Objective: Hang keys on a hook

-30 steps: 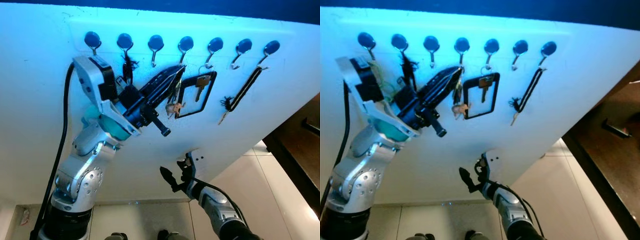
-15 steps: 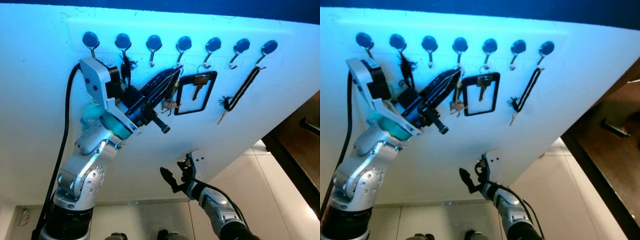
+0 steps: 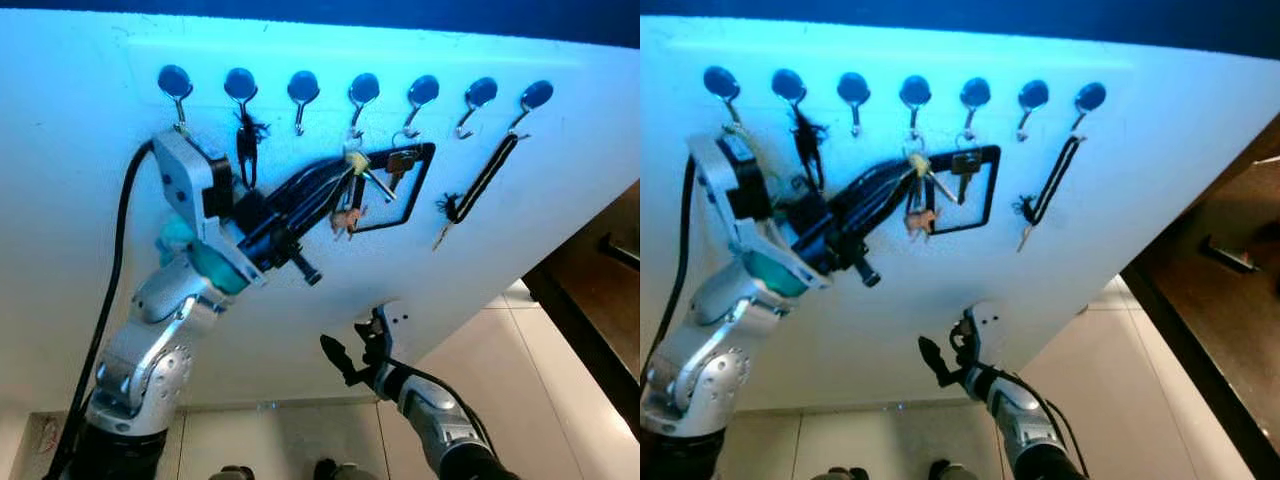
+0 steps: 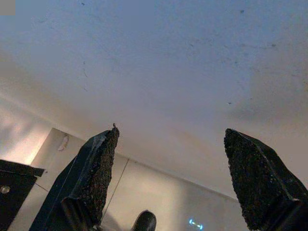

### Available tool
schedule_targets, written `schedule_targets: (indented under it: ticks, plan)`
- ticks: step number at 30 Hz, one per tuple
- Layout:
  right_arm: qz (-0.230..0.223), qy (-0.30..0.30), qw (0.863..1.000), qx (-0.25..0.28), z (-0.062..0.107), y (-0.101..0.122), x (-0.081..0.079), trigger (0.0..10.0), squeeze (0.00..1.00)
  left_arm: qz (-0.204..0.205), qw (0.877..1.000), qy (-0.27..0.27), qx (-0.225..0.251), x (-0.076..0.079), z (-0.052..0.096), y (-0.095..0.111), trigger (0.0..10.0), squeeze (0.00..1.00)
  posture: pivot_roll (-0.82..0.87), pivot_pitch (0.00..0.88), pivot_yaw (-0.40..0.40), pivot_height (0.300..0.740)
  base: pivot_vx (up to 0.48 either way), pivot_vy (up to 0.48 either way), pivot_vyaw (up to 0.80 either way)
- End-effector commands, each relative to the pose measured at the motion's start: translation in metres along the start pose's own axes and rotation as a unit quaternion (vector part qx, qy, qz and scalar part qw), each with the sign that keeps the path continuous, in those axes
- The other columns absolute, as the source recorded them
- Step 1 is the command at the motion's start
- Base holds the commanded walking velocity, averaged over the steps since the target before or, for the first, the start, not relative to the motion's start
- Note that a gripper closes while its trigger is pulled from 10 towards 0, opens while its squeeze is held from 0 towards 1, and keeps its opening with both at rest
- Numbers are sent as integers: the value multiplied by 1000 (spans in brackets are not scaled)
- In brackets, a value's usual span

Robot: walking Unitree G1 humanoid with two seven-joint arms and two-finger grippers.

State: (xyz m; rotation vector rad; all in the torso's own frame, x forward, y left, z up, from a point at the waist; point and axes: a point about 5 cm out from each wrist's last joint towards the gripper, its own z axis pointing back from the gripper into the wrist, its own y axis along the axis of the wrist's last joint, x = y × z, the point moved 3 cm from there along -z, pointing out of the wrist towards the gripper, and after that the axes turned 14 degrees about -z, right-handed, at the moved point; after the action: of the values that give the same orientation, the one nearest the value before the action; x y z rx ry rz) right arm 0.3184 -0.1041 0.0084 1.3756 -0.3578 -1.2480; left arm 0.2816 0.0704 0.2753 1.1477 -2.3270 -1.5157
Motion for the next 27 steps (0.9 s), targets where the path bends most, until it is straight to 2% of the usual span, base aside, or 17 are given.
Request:
schedule_targets:
  ticks: [1, 13, 14, 17, 18, 19, 22, 23, 27]
  plan:
    - [-8, -4, 1000, -7, 3, -6, 2, 10000, 0, 8, 1000, -9, 1, 3, 1, -1, 10000, 1000, 93, 120, 2, 740, 0, 0, 0]
    - [-9, -5, 1000, -9, 4, -8, 2, 10000, 0, 15, 999, -32, 3, 10, 6, 1, 10000, 1000, 92, 126, 5, 740, 0, 0, 0]
    - [-10, -4, 1000, -9, 4, -8, 2, 10000, 0, 23, 999, -46, 1, 12, 12, 0, 10000, 1000, 93, 125, 4, 740, 0, 0, 0]
    - [-10, -4, 1000, -9, 4, -8, 2, 10000, 0, 27, 998, -54, 0, 13, 14, 0, 10000, 1000, 93, 125, 4, 740, 0, 0, 0]
    - [-10, -4, 1000, -10, 4, -8, 2, 10000, 0, 29, 997, -73, -6, 17, 21, -1, 10000, 1000, 92, 125, 5, 740, 0, 0, 0]
    - [-10, -4, 1000, -10, 4, -8, 2, 10000, 0, 29, 997, -73, -6, 17, 21, -1, 10000, 1000, 92, 125, 5, 740, 0, 0, 0]
    - [-9, -7, 1000, -13, 5, -9, 4, 10000, 0, 55, 986, -138, -74, 31, 59, -20, 10000, 1000, 97, 123, 2, 740, 0, 0, 0]
    - [-9, -7, 1000, -13, 6, -10, 4, 10000, 0, 60, 983, -147, -87, 33, 67, -23, 10000, 1000, 97, 123, 2, 740, 0, 0, 0]
    - [-9, -7, 1000, -15, 6, -10, 4, 10000, 0, 66, 983, -143, -93, 34, 72, -25, 10000, 1000, 105, 122, -1, 740, 0, 0, 0]
